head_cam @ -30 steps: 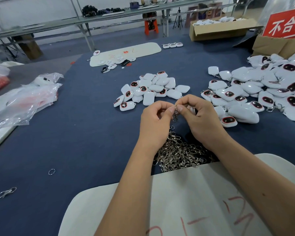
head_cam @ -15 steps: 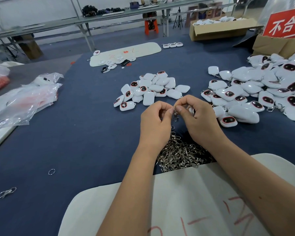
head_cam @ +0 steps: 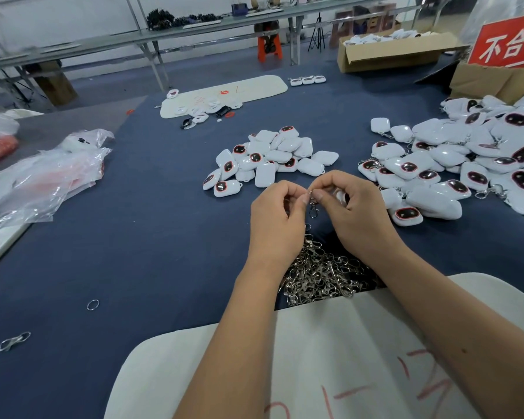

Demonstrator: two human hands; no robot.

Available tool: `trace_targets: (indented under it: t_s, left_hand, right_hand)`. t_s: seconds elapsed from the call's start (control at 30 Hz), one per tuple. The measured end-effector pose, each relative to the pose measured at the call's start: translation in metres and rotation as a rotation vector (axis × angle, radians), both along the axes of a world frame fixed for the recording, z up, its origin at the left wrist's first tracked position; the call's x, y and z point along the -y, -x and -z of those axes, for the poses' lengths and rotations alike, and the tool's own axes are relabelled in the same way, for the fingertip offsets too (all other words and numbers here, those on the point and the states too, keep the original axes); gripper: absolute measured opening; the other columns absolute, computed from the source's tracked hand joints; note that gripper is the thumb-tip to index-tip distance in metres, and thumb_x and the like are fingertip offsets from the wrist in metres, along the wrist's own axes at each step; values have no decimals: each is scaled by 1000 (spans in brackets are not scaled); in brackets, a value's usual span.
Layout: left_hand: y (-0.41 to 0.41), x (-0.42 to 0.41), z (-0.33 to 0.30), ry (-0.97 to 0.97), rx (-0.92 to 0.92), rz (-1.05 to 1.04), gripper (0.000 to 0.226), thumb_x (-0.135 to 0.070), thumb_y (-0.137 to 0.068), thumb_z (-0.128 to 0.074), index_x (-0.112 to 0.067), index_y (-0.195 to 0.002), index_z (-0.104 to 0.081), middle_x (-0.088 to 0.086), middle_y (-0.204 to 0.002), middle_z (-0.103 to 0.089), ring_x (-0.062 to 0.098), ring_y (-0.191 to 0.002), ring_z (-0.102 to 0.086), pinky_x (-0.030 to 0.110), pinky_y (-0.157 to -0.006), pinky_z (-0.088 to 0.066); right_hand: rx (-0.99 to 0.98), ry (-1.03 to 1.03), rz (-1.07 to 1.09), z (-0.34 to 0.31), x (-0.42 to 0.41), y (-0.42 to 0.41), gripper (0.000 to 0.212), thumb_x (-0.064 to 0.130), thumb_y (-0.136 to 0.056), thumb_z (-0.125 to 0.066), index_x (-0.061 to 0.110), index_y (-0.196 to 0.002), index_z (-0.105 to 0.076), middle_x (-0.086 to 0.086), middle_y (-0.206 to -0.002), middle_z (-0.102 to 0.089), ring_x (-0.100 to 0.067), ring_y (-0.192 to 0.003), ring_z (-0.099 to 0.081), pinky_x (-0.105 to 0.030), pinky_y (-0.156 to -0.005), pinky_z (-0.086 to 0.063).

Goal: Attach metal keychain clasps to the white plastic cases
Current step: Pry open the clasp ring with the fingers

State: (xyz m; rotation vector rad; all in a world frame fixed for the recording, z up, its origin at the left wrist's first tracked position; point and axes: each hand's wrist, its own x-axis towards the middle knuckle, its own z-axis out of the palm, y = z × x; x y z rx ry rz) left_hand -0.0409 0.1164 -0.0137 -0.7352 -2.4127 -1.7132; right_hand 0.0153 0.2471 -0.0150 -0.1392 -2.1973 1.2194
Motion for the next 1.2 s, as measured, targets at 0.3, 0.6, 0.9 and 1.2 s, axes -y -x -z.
trace_targets:
  t_s: [0.3,0.6,0.9,1.2]
  left_hand:
    - [-2,0,-4,17,16,-9,12,-12,-96,-66,-18,-86,-69,-6,-85,-70,9,-78,-63,18,-70,-50]
    - [-3,-1,-10,-126,178,-32,14,-13,-99,-64,-19,-88,-70,11,-87,-74,29,-86,-70,44,-85,-59]
    - [-3,0,-11,-246,286,4,11,-12,-99,-64,-15,-91,-72,-1,-80,-73,0,-68,-64,21,-69,-54]
    - [-4,0,-11,-158,212,-5,12,-16,-98,-65,-20,-89,-71,14,-85,-72,10,-71,-61,46,-78,-59]
  right_hand:
    - [9,53,-13,0,0,-1,14,12,-97,-68,21,-89,-76,7,-75,-71,-10,-63,-50,-30,-64,-42]
    - [81,99,-83,3,-2,1,8,17,-97,-72,21,-98,-78,7,-84,-77,-16,-81,-70,-31,-76,-54]
    - [56,127,-94,2,-1,0,15,23,-97,-71,23,-83,-76,-4,-67,-66,-18,-59,-39,-34,-57,-33]
    - [56,90,16,1,0,0,6,19,-93,-76,22,-89,-78,9,-79,-74,-7,-73,-64,-30,-77,-51]
